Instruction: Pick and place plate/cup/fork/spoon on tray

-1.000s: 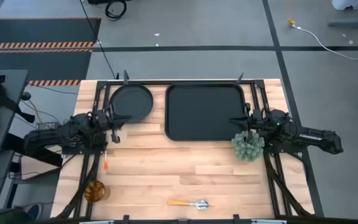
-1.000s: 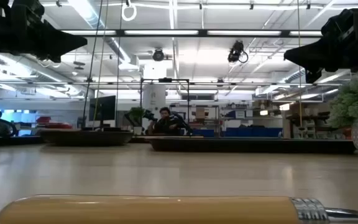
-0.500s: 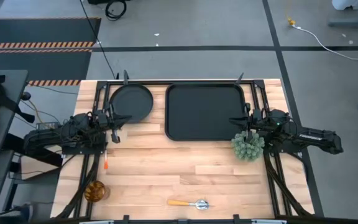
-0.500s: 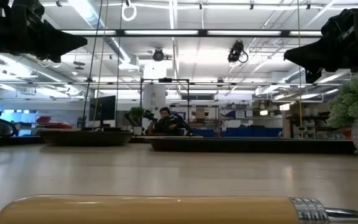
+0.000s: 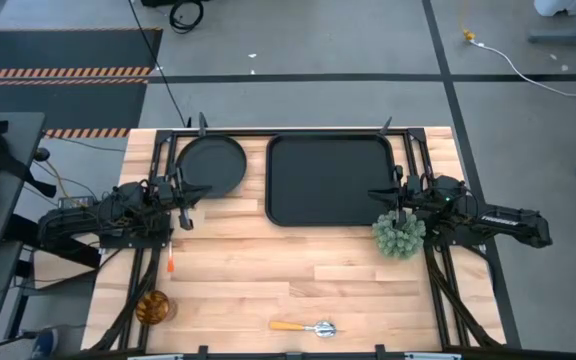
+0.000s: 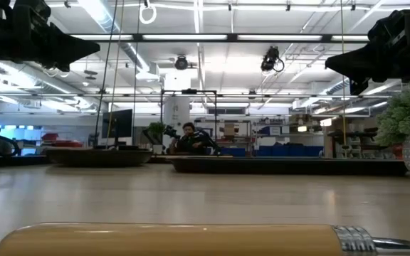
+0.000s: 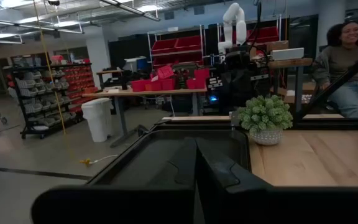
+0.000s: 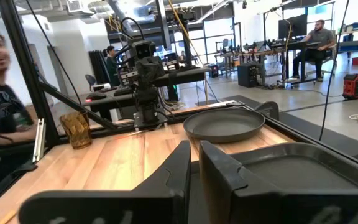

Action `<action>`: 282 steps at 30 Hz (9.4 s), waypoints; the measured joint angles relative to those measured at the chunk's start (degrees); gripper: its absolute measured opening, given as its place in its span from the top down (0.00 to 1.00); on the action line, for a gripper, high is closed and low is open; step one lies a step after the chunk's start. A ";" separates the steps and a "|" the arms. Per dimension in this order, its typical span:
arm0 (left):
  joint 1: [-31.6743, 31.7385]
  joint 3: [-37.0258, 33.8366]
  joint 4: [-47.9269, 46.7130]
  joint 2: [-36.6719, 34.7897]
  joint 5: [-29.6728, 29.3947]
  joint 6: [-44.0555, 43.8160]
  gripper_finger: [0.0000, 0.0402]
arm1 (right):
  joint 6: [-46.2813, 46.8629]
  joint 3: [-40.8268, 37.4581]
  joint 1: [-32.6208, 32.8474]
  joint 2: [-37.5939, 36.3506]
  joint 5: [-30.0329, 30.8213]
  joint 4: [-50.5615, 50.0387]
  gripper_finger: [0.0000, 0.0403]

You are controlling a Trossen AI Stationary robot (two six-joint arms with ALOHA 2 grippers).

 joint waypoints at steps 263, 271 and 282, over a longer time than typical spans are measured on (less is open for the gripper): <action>0.00 0.01 -0.04 -0.01 0.00 0.00 0.97 | -0.49 63.96 16.67 105.30 18.51 -41.30 0.88; 0.00 0.02 -0.03 -0.02 0.00 0.01 0.97 | 0.16 72.65 19.21 105.24 17.22 -39.76 0.89; 0.00 0.02 -0.04 0.00 0.00 -0.01 0.97 | 10.17 73.02 24.15 105.20 12.78 -32.57 0.89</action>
